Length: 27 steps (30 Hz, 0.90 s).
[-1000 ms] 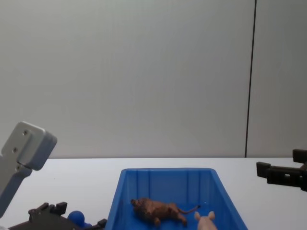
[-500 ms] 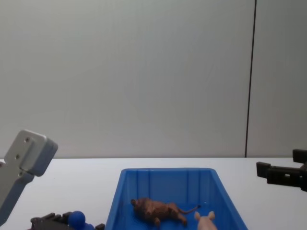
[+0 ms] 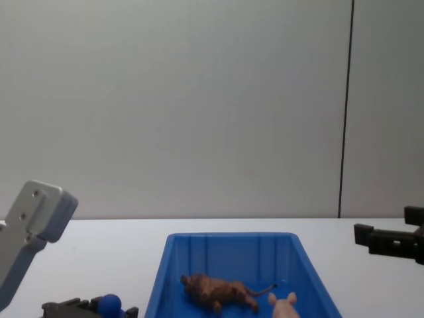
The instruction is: Pick up the two dolls from the table and place them into the box.
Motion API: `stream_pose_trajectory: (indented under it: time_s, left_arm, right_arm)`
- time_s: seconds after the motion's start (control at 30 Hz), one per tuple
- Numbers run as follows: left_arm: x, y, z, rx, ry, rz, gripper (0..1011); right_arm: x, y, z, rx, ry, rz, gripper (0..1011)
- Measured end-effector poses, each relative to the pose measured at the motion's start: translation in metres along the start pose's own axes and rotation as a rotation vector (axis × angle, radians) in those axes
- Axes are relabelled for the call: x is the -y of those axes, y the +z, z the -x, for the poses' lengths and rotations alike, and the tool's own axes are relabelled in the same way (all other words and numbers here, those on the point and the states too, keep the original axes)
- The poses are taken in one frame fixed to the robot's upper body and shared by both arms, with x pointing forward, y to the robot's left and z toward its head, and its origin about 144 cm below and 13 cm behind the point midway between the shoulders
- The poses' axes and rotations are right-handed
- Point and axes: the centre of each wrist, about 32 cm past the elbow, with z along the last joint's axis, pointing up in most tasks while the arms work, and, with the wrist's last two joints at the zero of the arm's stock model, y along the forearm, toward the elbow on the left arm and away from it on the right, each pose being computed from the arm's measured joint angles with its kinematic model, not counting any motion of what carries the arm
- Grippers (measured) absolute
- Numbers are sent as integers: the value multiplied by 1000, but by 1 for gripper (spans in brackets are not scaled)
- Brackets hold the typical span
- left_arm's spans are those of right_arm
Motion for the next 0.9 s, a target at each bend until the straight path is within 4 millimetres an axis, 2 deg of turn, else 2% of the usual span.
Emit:
stream_pose_trajectory:
  time_s: [0.27, 0.53, 0.9]
  left_arm:
    - [0, 12, -4, 11, 24, 39, 488]
    - [2, 37, -10, 54, 46, 122, 433]
    - [19, 72, -2, 96, -18, 240, 363]
  right_arm:
    - [0, 0, 0, 0, 0, 0, 1001]
    - [0, 0, 0, 0, 0, 0, 1001]
    - [0, 0, 0, 0, 0, 0, 1001]
